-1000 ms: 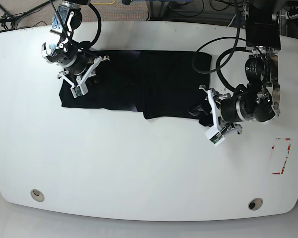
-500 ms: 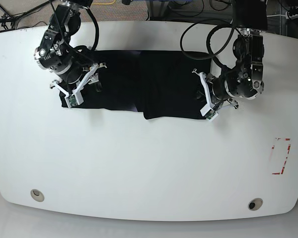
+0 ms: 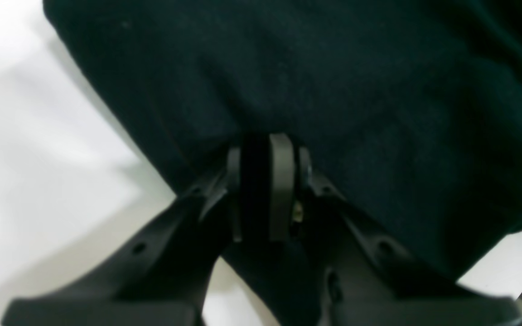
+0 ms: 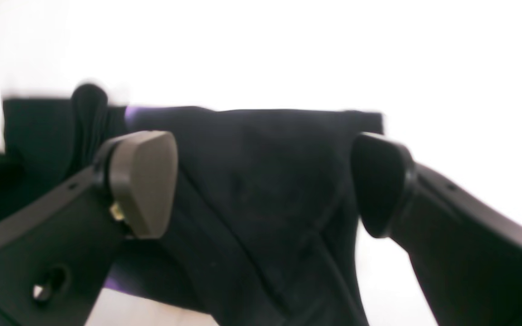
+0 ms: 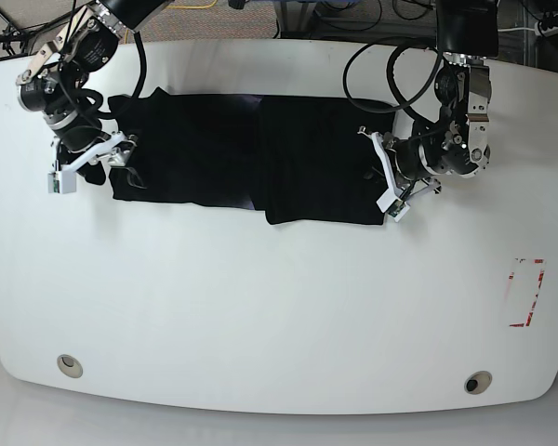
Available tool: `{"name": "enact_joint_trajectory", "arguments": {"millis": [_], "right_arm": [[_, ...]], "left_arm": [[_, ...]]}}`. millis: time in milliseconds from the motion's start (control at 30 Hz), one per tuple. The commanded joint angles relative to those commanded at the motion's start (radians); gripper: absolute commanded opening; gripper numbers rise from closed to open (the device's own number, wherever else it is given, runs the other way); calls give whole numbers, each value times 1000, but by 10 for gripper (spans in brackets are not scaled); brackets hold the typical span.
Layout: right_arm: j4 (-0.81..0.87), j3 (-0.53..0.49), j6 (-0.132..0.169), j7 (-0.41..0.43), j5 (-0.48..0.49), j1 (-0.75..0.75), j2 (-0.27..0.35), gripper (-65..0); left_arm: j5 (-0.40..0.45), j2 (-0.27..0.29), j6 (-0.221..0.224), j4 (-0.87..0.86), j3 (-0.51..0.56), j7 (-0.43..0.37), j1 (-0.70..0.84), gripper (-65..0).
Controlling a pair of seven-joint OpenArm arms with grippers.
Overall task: Fold the T-shirt properly
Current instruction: 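Grasp the black shirt's outer ends with both grippers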
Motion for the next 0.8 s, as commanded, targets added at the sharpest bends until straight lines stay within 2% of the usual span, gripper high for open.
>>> {"name": "enact_joint_trajectory", "arguments": {"millis": [133,433,800], "right_arm": [[-97,20,0,-5,46,-2,28,-81],[-250,37,0,26,48,-8,72,-81],[-284,-118,0,101,48,-51,71,-81]], "left_arm": [[-2,-12,0,0,0,0,0,-589],[-2,-15,-2,5,-2,0,0,-589],[-2,-15,-2,8,-2,3,0,-589]]}}
